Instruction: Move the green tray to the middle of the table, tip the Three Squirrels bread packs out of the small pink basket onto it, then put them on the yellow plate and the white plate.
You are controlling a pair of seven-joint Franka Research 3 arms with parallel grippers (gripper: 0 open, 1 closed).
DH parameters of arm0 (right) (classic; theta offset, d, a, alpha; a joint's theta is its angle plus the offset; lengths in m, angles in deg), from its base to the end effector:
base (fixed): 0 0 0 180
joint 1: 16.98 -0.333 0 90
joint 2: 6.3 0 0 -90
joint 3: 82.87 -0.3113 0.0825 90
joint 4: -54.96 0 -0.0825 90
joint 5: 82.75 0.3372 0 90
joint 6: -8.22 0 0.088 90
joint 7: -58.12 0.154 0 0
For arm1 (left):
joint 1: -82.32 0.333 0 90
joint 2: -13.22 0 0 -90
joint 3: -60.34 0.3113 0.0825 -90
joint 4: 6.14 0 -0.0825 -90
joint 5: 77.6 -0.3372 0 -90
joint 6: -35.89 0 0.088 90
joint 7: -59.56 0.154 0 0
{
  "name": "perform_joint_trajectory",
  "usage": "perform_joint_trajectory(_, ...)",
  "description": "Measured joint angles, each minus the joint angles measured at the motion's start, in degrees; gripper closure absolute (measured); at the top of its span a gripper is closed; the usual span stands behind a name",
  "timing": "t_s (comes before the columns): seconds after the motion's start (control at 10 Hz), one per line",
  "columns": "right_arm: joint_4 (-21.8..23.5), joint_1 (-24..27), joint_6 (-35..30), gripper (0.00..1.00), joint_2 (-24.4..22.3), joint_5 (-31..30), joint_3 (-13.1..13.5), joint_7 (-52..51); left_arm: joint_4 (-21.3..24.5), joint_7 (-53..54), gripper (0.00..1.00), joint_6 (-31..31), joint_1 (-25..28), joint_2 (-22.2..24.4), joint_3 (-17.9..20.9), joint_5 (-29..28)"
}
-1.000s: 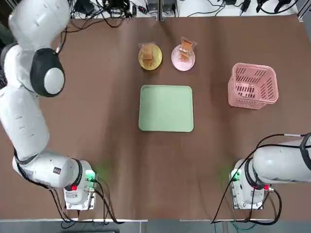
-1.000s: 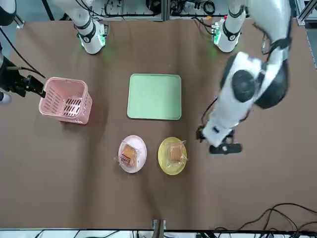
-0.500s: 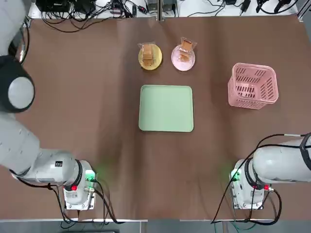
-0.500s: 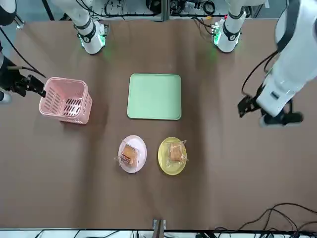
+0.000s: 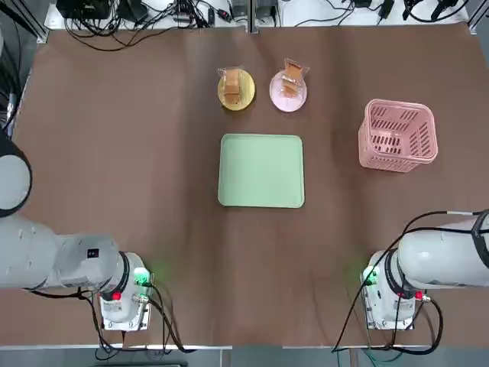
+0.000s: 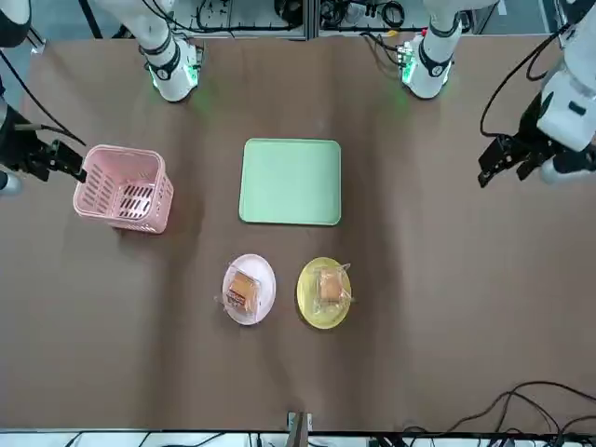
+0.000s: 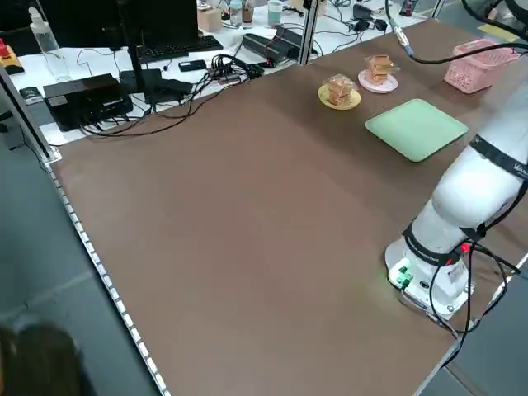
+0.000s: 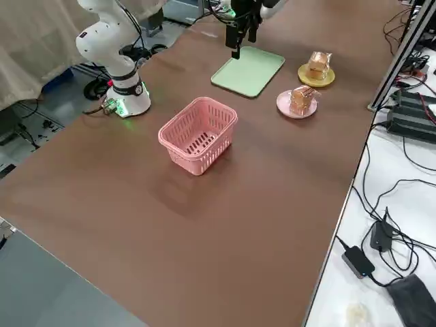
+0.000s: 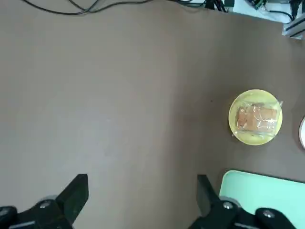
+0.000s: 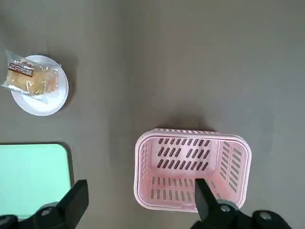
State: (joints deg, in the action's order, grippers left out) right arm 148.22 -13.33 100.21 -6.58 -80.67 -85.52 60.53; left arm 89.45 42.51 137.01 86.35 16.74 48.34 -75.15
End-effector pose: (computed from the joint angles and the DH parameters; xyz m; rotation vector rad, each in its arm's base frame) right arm 0.5074 -0.0033 0.5542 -3.1042 0.0949 0.0275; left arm 0.5085 -0.0800 0.5801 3.0603 0.2497 0.2253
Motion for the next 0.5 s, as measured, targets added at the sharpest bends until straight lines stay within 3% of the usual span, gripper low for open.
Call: perform_joint_trajectory(0.5, 0.0, 0.0, 0.0, 0.01, 0.0, 0.0, 0.0, 0.0, -0.2, 2.6, 0.0, -0.9, 0.7, 0.0, 0.1, 0.0)
